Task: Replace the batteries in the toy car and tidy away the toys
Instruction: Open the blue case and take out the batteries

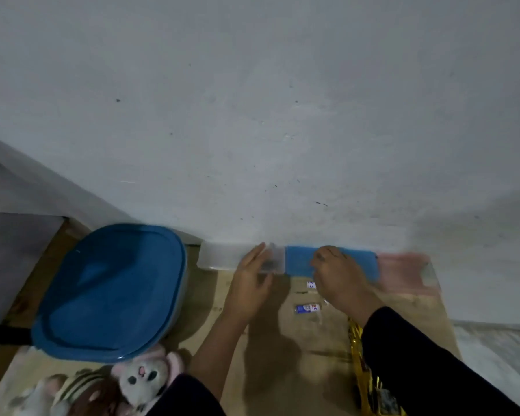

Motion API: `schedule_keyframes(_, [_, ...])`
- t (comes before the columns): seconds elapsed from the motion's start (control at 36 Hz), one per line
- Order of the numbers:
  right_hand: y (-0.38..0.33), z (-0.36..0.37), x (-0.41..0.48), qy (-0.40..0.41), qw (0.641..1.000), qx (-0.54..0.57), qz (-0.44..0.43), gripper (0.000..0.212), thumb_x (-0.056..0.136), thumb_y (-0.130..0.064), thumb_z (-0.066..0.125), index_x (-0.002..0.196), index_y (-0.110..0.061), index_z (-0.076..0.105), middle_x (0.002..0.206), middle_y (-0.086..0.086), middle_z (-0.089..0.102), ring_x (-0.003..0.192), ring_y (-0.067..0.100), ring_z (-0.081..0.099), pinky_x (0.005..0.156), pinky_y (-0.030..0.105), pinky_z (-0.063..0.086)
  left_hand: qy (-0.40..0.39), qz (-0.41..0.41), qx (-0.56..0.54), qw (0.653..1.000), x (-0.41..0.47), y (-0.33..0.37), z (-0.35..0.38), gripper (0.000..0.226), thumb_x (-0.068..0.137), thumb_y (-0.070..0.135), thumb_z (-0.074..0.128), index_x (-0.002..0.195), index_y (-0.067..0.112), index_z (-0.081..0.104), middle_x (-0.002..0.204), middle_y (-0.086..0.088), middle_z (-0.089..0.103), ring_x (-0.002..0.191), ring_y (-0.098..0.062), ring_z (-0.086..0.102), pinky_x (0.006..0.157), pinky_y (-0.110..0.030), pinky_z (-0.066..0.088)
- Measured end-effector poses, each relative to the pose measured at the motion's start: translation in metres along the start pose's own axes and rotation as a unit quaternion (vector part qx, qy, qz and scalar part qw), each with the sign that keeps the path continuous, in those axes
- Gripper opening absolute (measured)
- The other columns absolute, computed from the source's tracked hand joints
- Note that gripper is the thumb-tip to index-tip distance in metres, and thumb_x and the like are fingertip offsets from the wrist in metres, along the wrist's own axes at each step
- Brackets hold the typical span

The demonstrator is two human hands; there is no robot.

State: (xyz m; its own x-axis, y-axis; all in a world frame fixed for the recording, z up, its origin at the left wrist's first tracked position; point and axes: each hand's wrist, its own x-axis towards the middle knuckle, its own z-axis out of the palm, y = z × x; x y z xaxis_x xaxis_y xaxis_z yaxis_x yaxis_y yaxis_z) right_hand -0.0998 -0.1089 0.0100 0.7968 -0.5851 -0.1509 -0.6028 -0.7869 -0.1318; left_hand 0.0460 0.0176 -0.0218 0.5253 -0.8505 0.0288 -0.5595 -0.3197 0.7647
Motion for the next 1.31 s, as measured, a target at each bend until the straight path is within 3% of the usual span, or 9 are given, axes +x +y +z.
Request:
schedule_keyframes(0.08, [-0.021, 0.008, 0.014, 0.07, 0.994, 0.055, -0.058, 0.021, 0.061, -0.002, 0.061, 0.08, -0.008, 0.069, 0.081, 0.008, 0.066, 0.08, 0.027, 0.066, 0.064, 0.029, 0.052, 0.083, -0.049, -0.025, 0.995, -0.019, -0.028, -0.018, 0.056, 0.09, 0.022, 0.063, 0.14, 0.021, 0.039, 0.152, -0.002, 0.027, 0.137, -0.009, 0.025, 0.112, -0.031, 0.03])
schedule_keyframes(0.19, [-0.069, 0.016, 0.028, 0.02, 0.994, 0.057, -0.089, 0.032, 0.083, -0.009, 0.052, 0.114, -0.009, 0.061, 0.119, 0.008, 0.057, 0.111, 0.028, 0.054, 0.088, 0.035, 0.045, 0.087, -0.097, -0.043, 0.991, -0.039, -0.057, -0.037, 0.074, 0.089, 0.026, 0.062, 0.149, 0.016, 0.019, 0.155, 0.005, 0.01, 0.138, -0.002, 0.007, 0.116, -0.03, 0.016])
schedule_keyframes(0.28, [-0.089, 0.025, 0.036, 0.039, 0.993, 0.074, -0.08, 0.046, 0.063, -0.011, 0.073, 0.108, -0.012, 0.067, 0.112, 0.01, 0.064, 0.101, 0.028, 0.064, 0.079, 0.036, 0.053, 0.086, -0.083, -0.092, 0.988, -0.041, -0.065, -0.039, 0.081, 0.089, 0.024, 0.064, 0.15, 0.016, 0.01, 0.15, 0.015, 0.006, 0.134, 0.016, 0.0, 0.115, -0.012, 0.004])
schedule_keyframes(0.39, [-0.107, 0.031, 0.047, 0.033, 0.996, 0.068, -0.057, 0.053, 0.078, -0.006, 0.063, 0.13, -0.011, 0.052, 0.138, 0.01, 0.049, 0.127, 0.029, 0.046, 0.103, 0.04, 0.036, 0.08, -0.161, -0.107, 0.978, -0.032, -0.08, -0.032, 0.098, 0.081, 0.058, 0.06, 0.15, 0.026, -0.003, 0.156, 0.01, 0.002, 0.142, -0.005, 0.001, 0.121, -0.041, 0.009])
schedule_keyframes(0.5, [-0.112, 0.037, 0.051, 0.06, 0.998, -0.003, -0.026, 0.057, 0.057, -0.016, 0.084, 0.111, -0.014, 0.065, 0.114, 0.007, 0.065, 0.102, 0.025, 0.063, 0.082, 0.036, 0.051, 0.076, -0.18, -0.106, 0.975, -0.027, -0.084, -0.024, 0.091, 0.079, 0.069, 0.047, 0.137, 0.044, -0.017, 0.159, 0.003, -0.003, 0.146, -0.016, 0.001, 0.12, -0.047, 0.009])
schedule_keyframes(0.67, [-0.115, 0.043, 0.052, 0.097, 0.994, -0.05, -0.03, 0.055, 0.056, -0.025, 0.085, 0.105, -0.013, 0.066, 0.107, 0.007, 0.066, 0.096, 0.025, 0.064, 0.077, 0.035, 0.052, 0.104, -0.171, -0.096, 0.975, -0.024, -0.089, -0.018, 0.09, 0.077, 0.078, 0.033, 0.145, 0.034, -0.008, 0.16, -0.003, 0.003, 0.147, -0.019, 0.004, 0.119, -0.048, 0.011])
schedule_keyframes(1.0, [-0.109, 0.042, 0.053, 0.156, 0.981, -0.066, -0.099, 0.033, 0.083, -0.027, 0.053, 0.105, -0.006, 0.064, 0.103, 0.011, 0.067, 0.093, 0.027, 0.063, 0.08, 0.037, 0.054, 0.154, -0.196, -0.193, 0.949, -0.013, -0.081, -0.024, 0.075, 0.093, 0.039, 0.053, 0.15, 0.023, 0.007, 0.158, 0.001, 0.012, 0.145, -0.015, 0.01, 0.12, -0.038, 0.007])
schedule_keyframes(1.17, [-0.104, 0.04, 0.063, 0.154, 0.979, -0.077, -0.11, 0.041, 0.091, -0.03, 0.033, 0.1, -0.006, 0.064, 0.094, 0.01, 0.067, 0.086, 0.025, 0.064, 0.077, 0.033, 0.054, 0.141, -0.236, -0.237, 0.932, -0.003, -0.093, -0.016, 0.088, 0.075, 0.078, 0.048, 0.147, 0.041, 0.014, 0.155, 0.009, 0.023, 0.142, -0.011, 0.022, 0.118, -0.047, 0.02])
schedule_keyframes(1.31, [-0.107, 0.047, 0.063, 0.164, 0.982, -0.041, -0.079, 0.04, 0.089, -0.028, 0.034, 0.1, -0.004, 0.064, 0.094, 0.012, 0.067, 0.084, 0.028, 0.064, 0.077, 0.036, 0.054, 0.125, -0.24, -0.252, 0.929, -0.002, -0.094, -0.015, 0.078, 0.083, 0.064, 0.054, 0.146, 0.041, 0.014, 0.153, 0.006, 0.027, 0.14, -0.015, 0.026, 0.117, -0.046, 0.022])
